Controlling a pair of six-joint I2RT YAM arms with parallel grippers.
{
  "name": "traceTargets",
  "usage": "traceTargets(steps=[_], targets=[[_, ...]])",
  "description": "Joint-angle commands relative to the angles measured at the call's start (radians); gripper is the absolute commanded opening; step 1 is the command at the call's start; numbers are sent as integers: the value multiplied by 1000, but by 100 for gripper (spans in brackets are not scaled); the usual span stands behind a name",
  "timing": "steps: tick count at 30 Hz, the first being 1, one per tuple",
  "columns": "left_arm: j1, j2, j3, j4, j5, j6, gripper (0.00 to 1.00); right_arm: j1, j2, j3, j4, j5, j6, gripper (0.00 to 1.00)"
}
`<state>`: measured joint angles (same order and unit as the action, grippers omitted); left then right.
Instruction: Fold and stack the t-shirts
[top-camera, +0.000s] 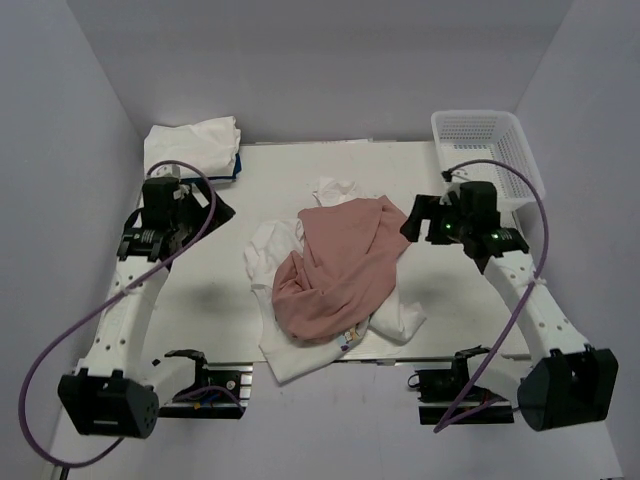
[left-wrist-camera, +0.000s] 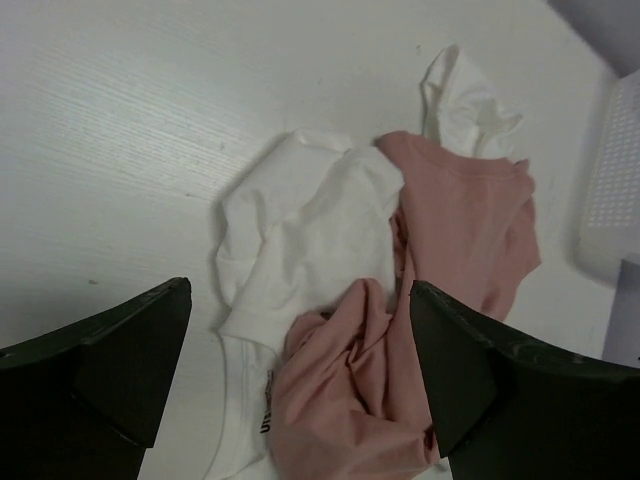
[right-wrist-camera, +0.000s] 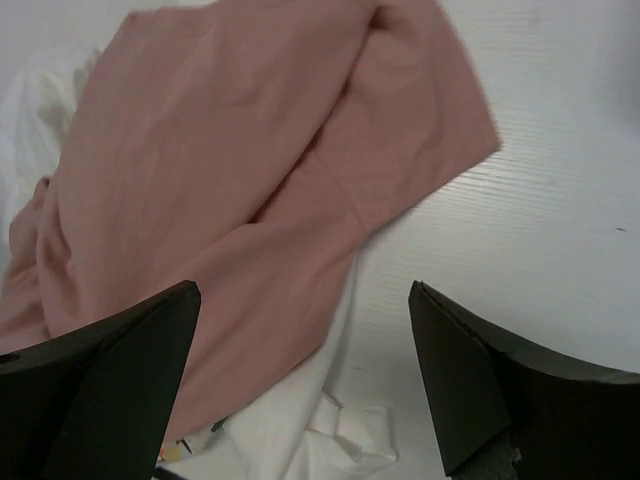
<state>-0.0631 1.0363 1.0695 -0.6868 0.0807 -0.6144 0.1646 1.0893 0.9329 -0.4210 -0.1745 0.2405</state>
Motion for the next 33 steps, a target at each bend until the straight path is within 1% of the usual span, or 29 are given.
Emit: traceTargets(steps=[1, 3, 4, 5, 7, 8, 10, 11, 13, 14, 16, 17, 21, 22, 23, 24, 25, 26, 27, 28, 29, 30, 31, 33], targets=[[-6, 70, 38, -62, 16, 73, 100, 108, 64, 57, -6, -89, -102, 90], [-6, 79, 11, -30, 72, 85, 100, 157, 104, 44, 27, -108, -115, 90], [-6, 79, -20, -20, 83, 85, 100, 233, 113, 40, 57, -118, -127, 90], [-6, 79, -34, -11, 93, 85, 100, 257, 136, 32, 68, -120, -129, 90], [-6, 70, -52, -20, 76, 76, 100, 358, 171, 18, 103, -115, -145, 90], [-6, 70, -52, -20, 67, 76, 100, 377, 178, 11, 114, -84, -150, 90], [-6, 70, -52, -52, 53, 76, 100, 459, 214, -6, 142, -59, -177, 90], [-6, 61, -52, -53, 53, 76, 100, 493, 222, -14, 177, -18, -184, 90], [-6, 51, -52, -53, 53, 76, 100, 518, 265, -19, 198, 7, -188, 90], [-6, 51, -52, -53, 53, 76, 100, 556, 302, -17, 211, 13, -190, 90], [-6, 42, -74, -53, 53, 76, 100, 576, 359, 0, 248, 21, -190, 90], [-6, 42, -74, -53, 53, 76, 100, 608, 395, 13, 266, 27, -185, 90], [-6, 33, -94, -63, 33, 76, 100, 662, 518, 55, 315, 3, -173, 90], [-6, 33, -94, -63, 33, 76, 100, 677, 530, 61, 330, 0, -176, 87], [-6, 24, -103, -63, 33, 76, 100, 685, 550, 64, 333, 10, -172, 59], [-6, 24, -103, -72, 22, 76, 100, 697, 566, 70, 334, 39, -161, 33], [-6, 24, -103, -72, 22, 76, 100, 705, 572, 98, 318, 65, -135, 2], [-6, 24, -103, -72, 22, 76, 100, 705, 572, 113, 308, 126, -124, 0], [-6, 13, -103, -72, 22, 76, 100, 705, 567, 125, 279, 139, -122, 0], [-6, 13, -103, -72, 22, 85, 100, 707, 549, 182, 254, 202, -121, 0], [3, 4, -103, -72, 13, 85, 100, 708, 538, 199, 249, 223, -122, 0], [3, 4, -94, -82, 13, 85, 100, 708, 479, 240, 234, 234, -125, 0], [3, 4, -94, -82, 13, 96, 100, 708, 456, 271, 234, 292, -110, 0], [3, -5, -71, -92, 4, 96, 100, 705, 402, 306, 269, 309, -109, 0]])
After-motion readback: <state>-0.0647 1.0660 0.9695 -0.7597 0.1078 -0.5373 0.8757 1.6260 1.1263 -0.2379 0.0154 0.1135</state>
